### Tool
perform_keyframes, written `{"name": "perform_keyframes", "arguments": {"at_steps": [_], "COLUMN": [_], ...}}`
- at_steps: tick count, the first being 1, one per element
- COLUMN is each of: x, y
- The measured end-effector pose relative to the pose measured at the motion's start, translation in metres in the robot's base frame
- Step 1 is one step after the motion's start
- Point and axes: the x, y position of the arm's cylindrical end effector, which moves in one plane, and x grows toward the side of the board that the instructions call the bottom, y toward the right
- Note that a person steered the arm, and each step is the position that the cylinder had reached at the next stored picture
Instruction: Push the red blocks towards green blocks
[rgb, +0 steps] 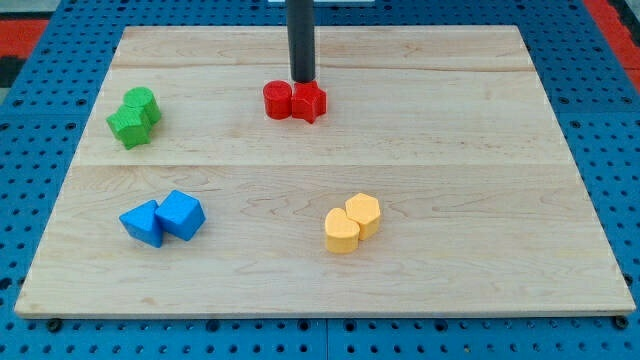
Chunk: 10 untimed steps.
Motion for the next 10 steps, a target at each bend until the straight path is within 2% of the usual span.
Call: {"name": "perform_keyframes", "arguments": {"at_steps": [2, 5, 10], "x": [0.041, 0.053, 0.040], "y": [0.075, 0.005, -0.126]}}
